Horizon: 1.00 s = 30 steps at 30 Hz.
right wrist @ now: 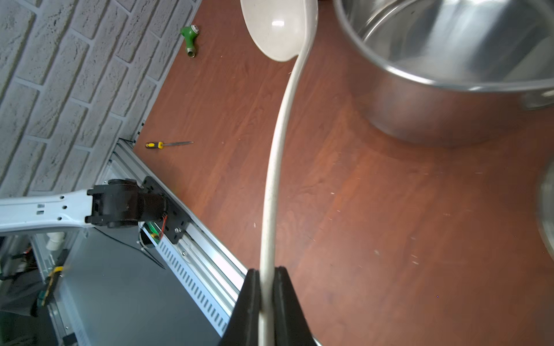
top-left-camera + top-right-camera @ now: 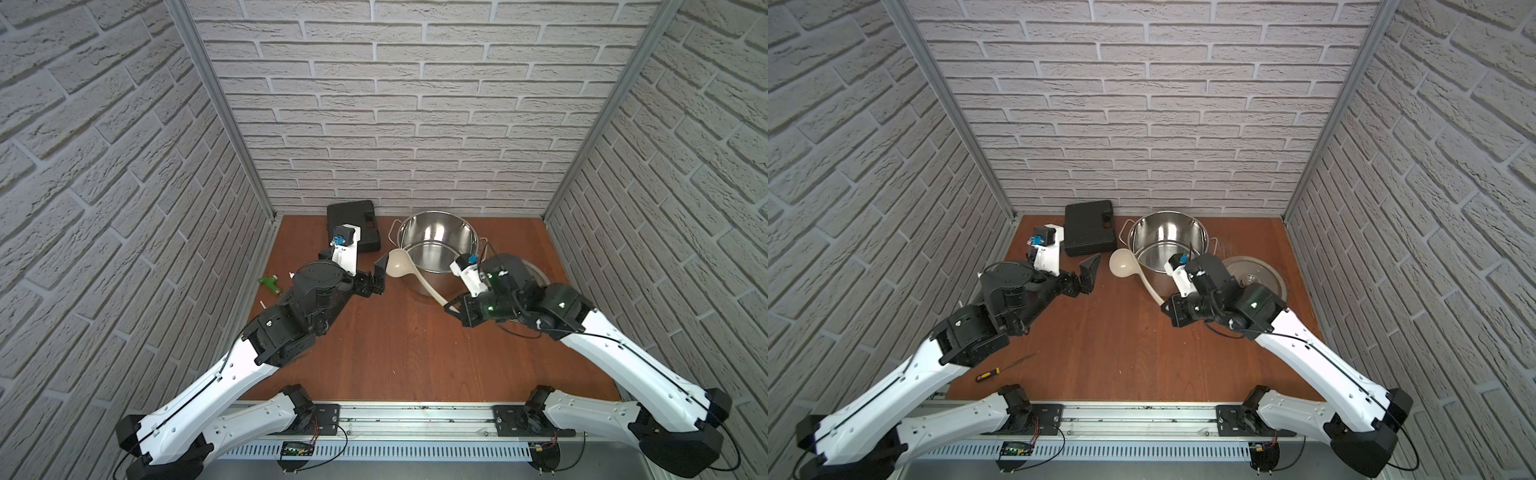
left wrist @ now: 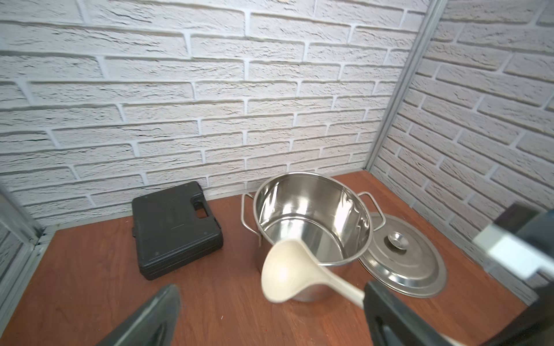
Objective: Stir the soup with a spoon
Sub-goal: Place the spoon at the center of the board.
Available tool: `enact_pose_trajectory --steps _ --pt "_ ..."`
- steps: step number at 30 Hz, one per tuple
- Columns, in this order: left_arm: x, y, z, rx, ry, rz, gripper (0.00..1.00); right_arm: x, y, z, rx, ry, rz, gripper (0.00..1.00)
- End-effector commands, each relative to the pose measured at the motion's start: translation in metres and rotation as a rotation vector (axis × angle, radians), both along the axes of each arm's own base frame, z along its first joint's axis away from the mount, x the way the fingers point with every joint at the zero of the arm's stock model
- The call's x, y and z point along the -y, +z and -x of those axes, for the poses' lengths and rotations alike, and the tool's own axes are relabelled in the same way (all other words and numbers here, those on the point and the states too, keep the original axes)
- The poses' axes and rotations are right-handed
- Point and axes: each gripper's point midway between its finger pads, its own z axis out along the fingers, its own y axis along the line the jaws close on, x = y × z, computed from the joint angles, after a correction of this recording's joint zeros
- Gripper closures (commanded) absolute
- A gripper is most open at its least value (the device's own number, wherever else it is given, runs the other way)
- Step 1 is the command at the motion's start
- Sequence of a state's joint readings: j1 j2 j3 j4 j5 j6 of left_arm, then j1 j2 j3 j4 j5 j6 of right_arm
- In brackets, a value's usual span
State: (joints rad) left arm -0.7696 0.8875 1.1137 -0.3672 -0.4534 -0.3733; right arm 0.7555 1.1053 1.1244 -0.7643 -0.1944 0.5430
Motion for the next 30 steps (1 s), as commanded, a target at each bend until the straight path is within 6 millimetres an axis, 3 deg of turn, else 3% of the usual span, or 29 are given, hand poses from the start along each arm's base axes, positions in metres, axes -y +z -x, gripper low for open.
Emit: enact_pose_trajectory --steps 1,4,13,16,20,22,24,25,30 --pt "-0.014 -0.009 -0.001 -0.008 0.078 0.033 0.02 -0.052 0.018 -0.024 0.08 -0.099 -0.309 0.98" --pt "-0.019 -0.016 0.003 -0.024 0.095 0.062 0.02 -0.082 -0.013 -0.032 0.026 -0.111 -0.363 0.97" --pt "-0.018 -0.016 0.011 -0.035 0.067 0.085 0.02 -0.179 -0.069 -0.059 -0.119 -0.033 -0.43 0.97" --pt "-0.017 -0.017 0.014 -0.037 0.055 0.096 0.02 -0.201 -0.092 -0.063 -0.177 -0.015 -0.423 0.97" --pt "-0.015 -0.018 0.017 -0.034 0.037 0.115 0.02 -0.207 -0.109 -0.063 -0.194 -0.001 -0.394 0.94" --pt "-0.015 -0.019 0.018 -0.031 0.027 0.12 0.02 -0.203 -0.119 -0.058 -0.201 0.017 -0.353 0.79" --pt "-0.014 -0.022 0.019 -0.03 0.018 0.119 0.02 -0.195 -0.132 -0.053 -0.21 0.027 -0.299 0.5" --pt "-0.013 -0.025 0.02 -0.035 0.011 0.113 0.02 -0.19 -0.14 -0.049 -0.214 0.034 -0.265 0.41" --pt "-0.014 -0.041 0.022 -0.05 0.003 0.058 0.02 -0.153 -0.164 -0.035 -0.187 0.042 -0.108 0.09"
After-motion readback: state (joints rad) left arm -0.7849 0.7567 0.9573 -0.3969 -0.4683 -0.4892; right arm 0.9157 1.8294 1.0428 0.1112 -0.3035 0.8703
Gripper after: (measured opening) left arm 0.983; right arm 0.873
